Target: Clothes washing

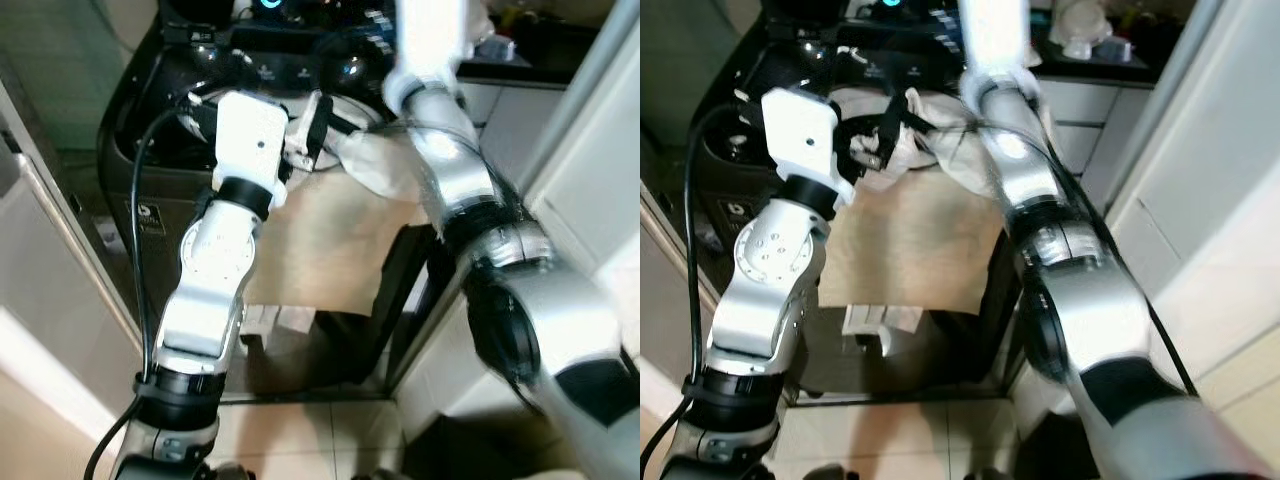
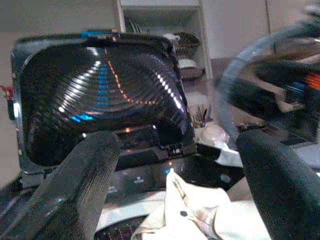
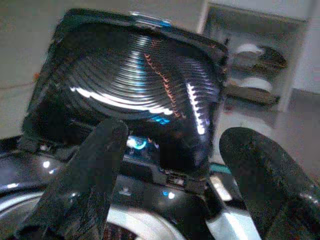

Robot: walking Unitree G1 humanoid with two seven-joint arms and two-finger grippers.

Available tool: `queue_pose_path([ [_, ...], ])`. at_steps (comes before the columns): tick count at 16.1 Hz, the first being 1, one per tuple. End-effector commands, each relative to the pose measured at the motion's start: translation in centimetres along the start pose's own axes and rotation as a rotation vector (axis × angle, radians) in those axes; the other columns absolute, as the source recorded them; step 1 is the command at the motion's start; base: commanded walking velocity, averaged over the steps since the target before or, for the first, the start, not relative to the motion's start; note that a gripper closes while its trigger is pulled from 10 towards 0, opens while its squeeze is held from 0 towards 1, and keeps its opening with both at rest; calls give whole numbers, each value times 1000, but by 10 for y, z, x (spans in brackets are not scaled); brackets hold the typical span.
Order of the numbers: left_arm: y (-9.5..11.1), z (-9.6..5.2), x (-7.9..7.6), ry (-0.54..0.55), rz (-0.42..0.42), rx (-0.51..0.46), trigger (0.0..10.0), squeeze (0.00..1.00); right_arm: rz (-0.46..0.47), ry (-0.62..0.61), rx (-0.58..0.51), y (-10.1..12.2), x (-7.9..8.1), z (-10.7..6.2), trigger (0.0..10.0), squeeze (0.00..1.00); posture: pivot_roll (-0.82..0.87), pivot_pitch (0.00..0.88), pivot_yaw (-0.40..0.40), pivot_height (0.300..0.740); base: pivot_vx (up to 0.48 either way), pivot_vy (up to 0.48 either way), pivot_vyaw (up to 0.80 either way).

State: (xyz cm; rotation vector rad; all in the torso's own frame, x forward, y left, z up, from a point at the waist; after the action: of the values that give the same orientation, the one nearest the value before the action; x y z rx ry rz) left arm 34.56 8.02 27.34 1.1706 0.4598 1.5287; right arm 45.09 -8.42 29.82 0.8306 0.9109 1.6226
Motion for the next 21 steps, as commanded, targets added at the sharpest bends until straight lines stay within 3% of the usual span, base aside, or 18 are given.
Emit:
queue_pose_path([
  [1, -7, -2, 0, -3, 0, 30, 10000, 0, -20, -11, -151, 25, -12, -8, 10000, 0, -2, 0, -62, 740, 0, 0, 0],
  [2, -7, -2, -1, -7, -4, 30, 10000, 0, -52, -19, -200, 30, -19, -23, 10000, 0, -9, 0, -59, 740, 0, 0, 0],
  [3, -9, -2, -2, -18, -8, 32, 10000, 0, -48, -46, -241, 35, -28, -47, 10000, 0, -38, 0, -40, 740, 0, 0, 0],
  [4, -8, 0, -6, -35, -11, 27, 10000, 0, -5, -50, -206, 31, -31, -65, 10000, 0, -51, 0, -32, 740, 0, 0, 0],
  [7, -5, 4, -12, -70, -17, 10, 10000, 0, 241, -43, -128, 34, -42, -96, 10000, 0, -89, 0, -7, 740, 0, 0, 0],
  [8, -6, 3, -14, -81, -22, 11, 10000, 0, 279, -79, -11, 19, -58, -114, 10000, 0, -98, 0, 0, 740, 0, 0, 0],
  [10, -7, 4, -15, -85, -26, 14, 10000, 0, 297, -161, 114, -10, -76, -128, 10000, 0, -100, 0, 3, 740, 0, 0, 0],
  [12, -5, 4, -15, -84, -27, 9, 10000, 0, 328, -184, 179, -28, -79, -129, 10000, 0, -93, 0, 3, 740, 0, 0, 0],
  [13, -3, 7, -13, -78, -32, 0, 10000, 0, 392, -181, 259, -50, -74, -126, 10000, 0, -83, 0, 5, 740, 0, 0, 0],
  [16, 4, 9, 0, -28, -36, -25, 10000, 0, 465, -172, 426, -91, -65, -116, 10000, 0, -37, 0, -13, 740, 0, 0, 0],
  [20, 20, 8, 30, 67, -18, -69, 10000, 0, 523, -256, 536, -121, -68, -100, 10000, 0, 34, 0, -54, 740, 0, 0, 0],
  [21, 20, 8, 31, 71, -15, -68, 10000, 0, 525, -257, 539, -121, -67, -98, 10000, 0, 38, 0, -56, 740, 0, 0, 0],
])
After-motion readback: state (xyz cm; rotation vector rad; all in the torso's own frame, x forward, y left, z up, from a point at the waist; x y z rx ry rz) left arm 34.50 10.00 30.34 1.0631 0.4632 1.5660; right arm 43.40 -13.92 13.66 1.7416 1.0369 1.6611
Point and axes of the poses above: a point about 5 cm out from each wrist's last joint towards the gripper, its own z axis pointing out of the wrist towards the gripper, its own y axis along the axis of the wrist's last joint, x = y × z, the point moved 5 cm from there along z, pointing out of the wrist towards the gripper, and after that the axes turned 13 degrees about z, right-handed, at the moved point
